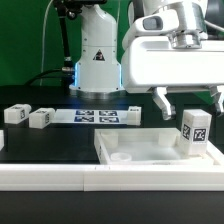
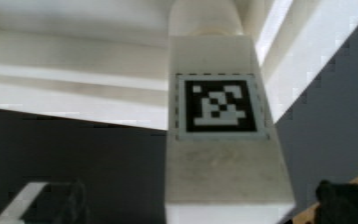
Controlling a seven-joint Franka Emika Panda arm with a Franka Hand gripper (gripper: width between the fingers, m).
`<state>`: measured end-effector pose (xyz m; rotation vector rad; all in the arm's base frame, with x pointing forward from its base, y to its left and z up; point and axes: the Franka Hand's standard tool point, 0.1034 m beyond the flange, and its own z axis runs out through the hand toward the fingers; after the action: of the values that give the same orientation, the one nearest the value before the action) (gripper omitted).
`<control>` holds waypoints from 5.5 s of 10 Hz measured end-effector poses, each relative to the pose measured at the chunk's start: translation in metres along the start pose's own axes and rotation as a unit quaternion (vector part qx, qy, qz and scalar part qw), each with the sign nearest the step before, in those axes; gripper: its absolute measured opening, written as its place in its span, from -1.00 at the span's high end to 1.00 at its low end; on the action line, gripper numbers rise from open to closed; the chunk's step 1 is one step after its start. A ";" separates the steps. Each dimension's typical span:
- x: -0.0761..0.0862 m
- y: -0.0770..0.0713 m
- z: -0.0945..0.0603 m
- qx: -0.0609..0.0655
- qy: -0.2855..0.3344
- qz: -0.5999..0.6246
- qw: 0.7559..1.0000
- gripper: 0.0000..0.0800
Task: Assemble one leg
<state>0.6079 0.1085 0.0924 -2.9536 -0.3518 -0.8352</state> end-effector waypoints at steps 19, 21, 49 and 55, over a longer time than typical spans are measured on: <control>0.006 -0.002 0.013 0.043 -0.249 0.053 0.966 0.02; 0.007 -0.002 0.013 0.043 -0.248 0.053 0.966 0.27; 0.006 -0.009 0.016 -0.036 -0.229 0.343 0.910 -0.62; 0.008 -0.014 0.018 -0.004 -0.215 0.109 0.970 -0.62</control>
Offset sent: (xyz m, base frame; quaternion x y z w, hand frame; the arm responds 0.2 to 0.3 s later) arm 0.0000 0.0000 0.0000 0.0000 -0.1938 0.0000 0.9810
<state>0.6202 0.1258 0.0813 -3.0847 -0.0339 -0.1670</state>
